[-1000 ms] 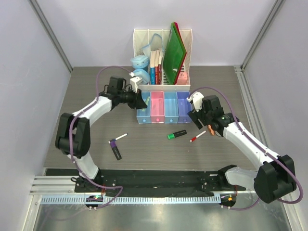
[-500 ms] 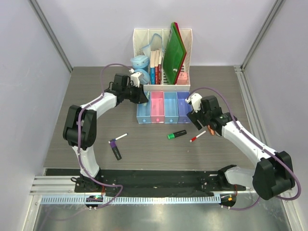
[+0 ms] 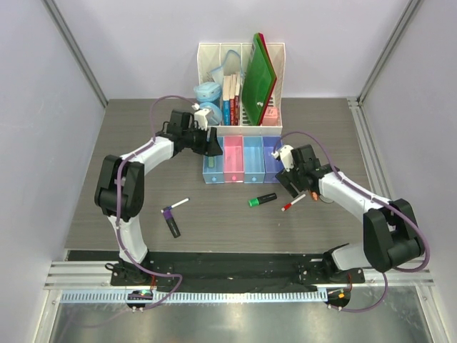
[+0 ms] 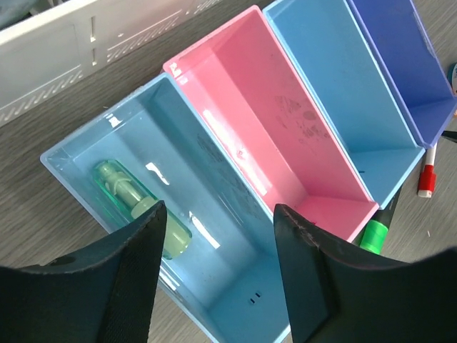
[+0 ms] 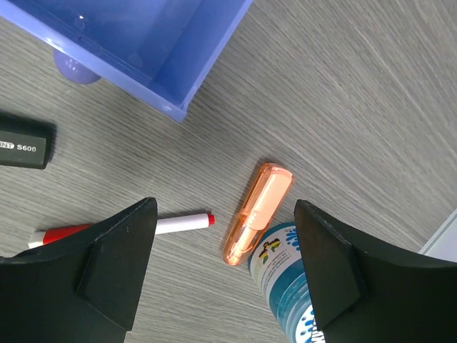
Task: Sort the stationery into containers
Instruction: Place the pen in the storage box, then pick up the stationery from the center of the board.
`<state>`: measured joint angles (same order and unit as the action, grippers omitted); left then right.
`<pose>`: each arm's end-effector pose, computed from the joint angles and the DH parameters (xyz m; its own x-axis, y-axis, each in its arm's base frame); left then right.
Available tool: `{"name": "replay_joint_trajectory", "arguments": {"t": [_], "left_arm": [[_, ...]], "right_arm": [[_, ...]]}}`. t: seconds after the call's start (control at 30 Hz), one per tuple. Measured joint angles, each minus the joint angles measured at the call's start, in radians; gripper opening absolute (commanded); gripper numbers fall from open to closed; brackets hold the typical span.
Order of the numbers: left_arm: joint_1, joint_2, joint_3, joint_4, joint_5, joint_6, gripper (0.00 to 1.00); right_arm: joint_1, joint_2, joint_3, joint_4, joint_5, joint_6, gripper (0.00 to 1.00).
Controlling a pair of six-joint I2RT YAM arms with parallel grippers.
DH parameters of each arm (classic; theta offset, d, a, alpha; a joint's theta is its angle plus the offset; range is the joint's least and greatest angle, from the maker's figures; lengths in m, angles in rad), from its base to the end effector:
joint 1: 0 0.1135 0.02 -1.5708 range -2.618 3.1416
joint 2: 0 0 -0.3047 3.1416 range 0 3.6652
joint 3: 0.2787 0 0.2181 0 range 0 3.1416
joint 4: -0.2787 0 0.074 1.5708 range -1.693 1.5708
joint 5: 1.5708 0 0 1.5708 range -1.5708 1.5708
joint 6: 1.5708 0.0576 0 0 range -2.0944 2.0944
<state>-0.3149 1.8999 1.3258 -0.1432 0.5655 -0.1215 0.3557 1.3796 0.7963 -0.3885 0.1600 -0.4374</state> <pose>0.3894 -0.1593 0.2577 -0.6986 0.1200 -0.7053 0.5649 0.6974 -0.4410 0.2319 0.0763 0.2392 -0.5914 -0.6658 -0.4550 -0.5631 0.7448 -0.3580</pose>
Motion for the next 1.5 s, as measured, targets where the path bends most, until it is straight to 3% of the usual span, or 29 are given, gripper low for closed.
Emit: {"name": "replay_joint_trajectory", "arguments": {"t": [0.2, 0.47, 0.77, 1.13, 1.33, 1.5], "left_arm": [[0.000, -0.040, 0.000, -0.040, 0.009, 0.007, 0.67], [0.000, -0.217, -0.002, -0.093, 0.051, 0.052, 0.68], [0.000, -0.406, -0.077, -0.138, 0.068, 0.109, 0.69], [0.000, -0.523, -0.123, -0.219, 0.062, 0.188, 0.70], [0.000, -0.575, -0.139, -0.232, 0.058, 0.208, 0.70], [0.000, -0.587, -0.143, -0.237, 0.055, 0.211, 0.70]], "right_arm": [[-0.031, 0.026, 0.000, 0.001, 0.011, 0.030, 0.81], [-0.123, 0.093, 0.013, -0.002, -0.002, 0.054, 0.79], [-0.144, 0.156, 0.071, -0.015, -0.050, 0.056, 0.71], [-0.217, 0.239, 0.128, -0.064, -0.122, 0.056, 0.63], [-0.222, 0.260, 0.146, -0.080, -0.134, 0.053, 0.45], [-0.222, 0.281, 0.169, -0.097, -0.160, 0.047, 0.22]]}}
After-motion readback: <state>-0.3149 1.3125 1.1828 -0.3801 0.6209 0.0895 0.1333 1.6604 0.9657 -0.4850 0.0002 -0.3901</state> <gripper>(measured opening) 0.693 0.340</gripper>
